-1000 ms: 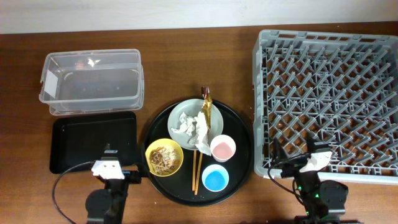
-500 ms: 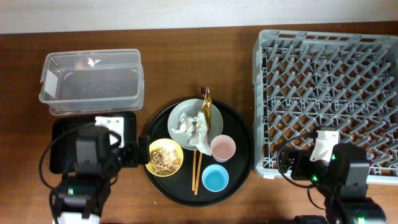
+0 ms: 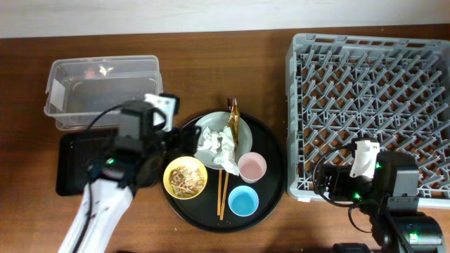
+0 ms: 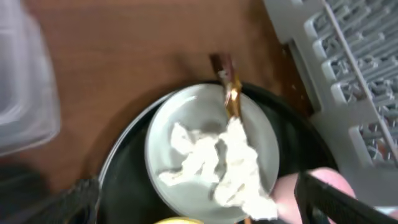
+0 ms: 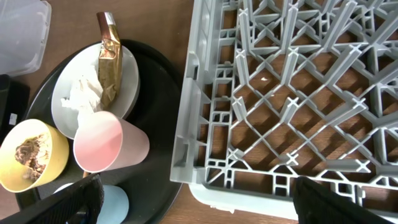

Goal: Sort waste into correct bins and load items into the dishwasher rack
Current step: 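Reach the left gripper to the white plate and grasp a tissue, then carry the tissue with the left gripper and drop it into the clear bin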

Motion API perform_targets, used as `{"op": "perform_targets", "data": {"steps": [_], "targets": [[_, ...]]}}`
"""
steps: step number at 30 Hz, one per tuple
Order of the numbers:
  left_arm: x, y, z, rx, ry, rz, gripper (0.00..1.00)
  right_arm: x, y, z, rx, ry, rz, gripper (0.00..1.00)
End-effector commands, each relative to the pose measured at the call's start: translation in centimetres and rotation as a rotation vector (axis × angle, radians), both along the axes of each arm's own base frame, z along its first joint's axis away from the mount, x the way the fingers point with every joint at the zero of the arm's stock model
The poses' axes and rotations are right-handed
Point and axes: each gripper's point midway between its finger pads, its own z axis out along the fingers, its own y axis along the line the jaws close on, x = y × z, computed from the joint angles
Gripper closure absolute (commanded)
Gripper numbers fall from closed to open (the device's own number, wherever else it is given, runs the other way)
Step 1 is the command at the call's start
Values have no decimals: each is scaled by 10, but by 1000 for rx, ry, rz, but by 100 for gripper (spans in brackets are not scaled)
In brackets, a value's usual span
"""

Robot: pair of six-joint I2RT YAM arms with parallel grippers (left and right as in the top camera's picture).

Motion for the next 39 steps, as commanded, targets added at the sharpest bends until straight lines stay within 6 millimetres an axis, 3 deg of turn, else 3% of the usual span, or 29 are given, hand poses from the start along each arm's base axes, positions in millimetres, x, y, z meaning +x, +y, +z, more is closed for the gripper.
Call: {"op": "perform_targets", "data": {"steps": [1, 5, 7, 9, 11, 13, 18, 20, 23, 25, 27, 30, 35, 38, 39], "targets": [[13, -47, -32, -33, 64, -74, 2, 2, 0, 9, 8, -21, -5, 2], [11, -96, -77, -10, 118, -187, 3, 1, 0, 9, 8, -20, -5, 2], [2, -112, -101, 14, 167, -230, 11, 1, 0, 9, 8, -20, -5, 2], [-8, -120, -124, 42, 223, -255, 25, 1, 0, 9, 8, -20, -5, 2], [-12, -121, -135, 62, 250, -262, 37, 1, 0, 8, 8, -20, -5, 2], [-10, -118, -137, 82, 245, -245, 59, 1, 0, 8, 8, -20, -5, 2], [-19, -111, -144, 108, 291, -242, 96, 0, 0, 7, 8, -11, -5, 2], [-15, -107, -142, 127, 276, -222, 99, 0, 0, 7, 8, -10, -5, 2], [-2, -98, -118, 139, 204, -175, 99, 0, 0, 7, 8, -10, -5, 2], [14, -80, -75, 107, 117, -111, 99, 0, 0, 7, 8, -10, -5, 2], [35, -42, -32, 100, -4, 17, 99, 0, 0, 7, 8, -10, -6, 2], [57, 12, -3, 158, -113, 211, 99, 0, 0, 7, 8, -10, -6, 2], [104, 100, 28, 208, -293, 529, 99, 0, 0, 7, 8, -10, -6, 2], [129, 139, 21, 204, -337, 632, 99, 0, 0, 7, 8, -10, -6, 2], [136, 148, 12, 209, -334, 651, 95, 0, 0, 7, 8, -10, -5, 2]]}}
